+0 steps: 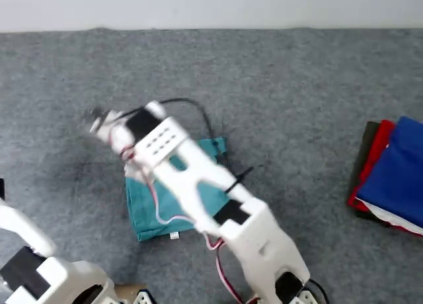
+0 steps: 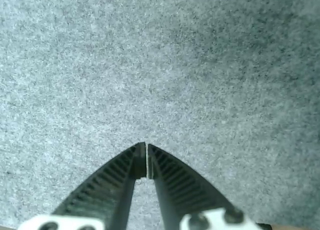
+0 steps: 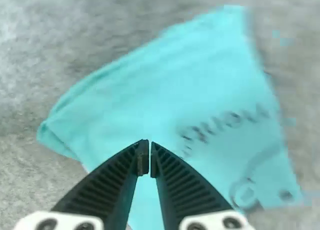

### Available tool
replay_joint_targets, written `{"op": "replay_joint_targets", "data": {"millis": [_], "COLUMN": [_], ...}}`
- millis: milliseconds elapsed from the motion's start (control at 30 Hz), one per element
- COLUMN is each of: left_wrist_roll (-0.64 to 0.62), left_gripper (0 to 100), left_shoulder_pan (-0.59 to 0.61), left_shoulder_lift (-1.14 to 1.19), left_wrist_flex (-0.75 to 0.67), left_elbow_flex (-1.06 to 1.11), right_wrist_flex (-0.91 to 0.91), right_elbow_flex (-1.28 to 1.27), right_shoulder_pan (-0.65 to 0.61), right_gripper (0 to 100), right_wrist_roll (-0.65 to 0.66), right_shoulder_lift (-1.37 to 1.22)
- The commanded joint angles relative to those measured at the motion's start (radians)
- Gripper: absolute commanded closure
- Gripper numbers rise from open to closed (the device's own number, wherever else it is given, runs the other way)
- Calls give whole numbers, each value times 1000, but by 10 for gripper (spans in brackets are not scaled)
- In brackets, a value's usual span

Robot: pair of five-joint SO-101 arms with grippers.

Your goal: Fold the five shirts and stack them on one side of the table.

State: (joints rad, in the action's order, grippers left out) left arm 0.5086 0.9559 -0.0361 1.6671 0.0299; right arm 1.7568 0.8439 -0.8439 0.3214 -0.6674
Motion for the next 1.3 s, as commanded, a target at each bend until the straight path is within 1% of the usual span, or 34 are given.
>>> {"op": "replay_joint_targets", "data": {"millis": [0, 33, 100, 233, 300, 367, 467, 667, 767, 933, 1100, 1267], "left_wrist_roll": [0, 0, 0, 0, -2, -3, -3, -3, -3, -5, -5, -5], "left_gripper": [985, 985, 985, 985, 985, 985, 985, 985, 985, 985, 985, 985], "left_shoulder_pan": [2, 2, 2, 2, 2, 2, 2, 5, 2, -6, -9, -6], "left_shoulder_lift": [-49, -48, -44, -43, -43, -43, -43, -43, -41, -41, -41, -41], "left_wrist_flex": [-11, -11, -11, -14, -14, -14, -14, -14, -14, -31, -34, -29], "left_elbow_flex": [-4, -4, -4, -4, -4, -4, -4, -4, -4, -2, -2, -2], "right_wrist_flex": [41, 41, 41, 41, 41, 42, 42, 41, 36, 19, -61, -107], "right_elbow_flex": [44, 44, 44, 44, 43, 29, -55, -299, -353, -351, -351, -350], "right_shoulder_pan": [113, 140, 188, 237, 239, 234, 232, 240, 234, 237, 237, 222], "right_gripper": [977, 954, 876, 692, 637, 631, 632, 631, 630, 630, 633, 634], "right_wrist_roll": [-75, -101, -178, -423, -539, -594, -605, -694, -729, -735, -735, -729], "right_shoulder_lift": [99, 99, 96, 76, 58, 51, 85, 185, 193, 85, -67, -147]}}
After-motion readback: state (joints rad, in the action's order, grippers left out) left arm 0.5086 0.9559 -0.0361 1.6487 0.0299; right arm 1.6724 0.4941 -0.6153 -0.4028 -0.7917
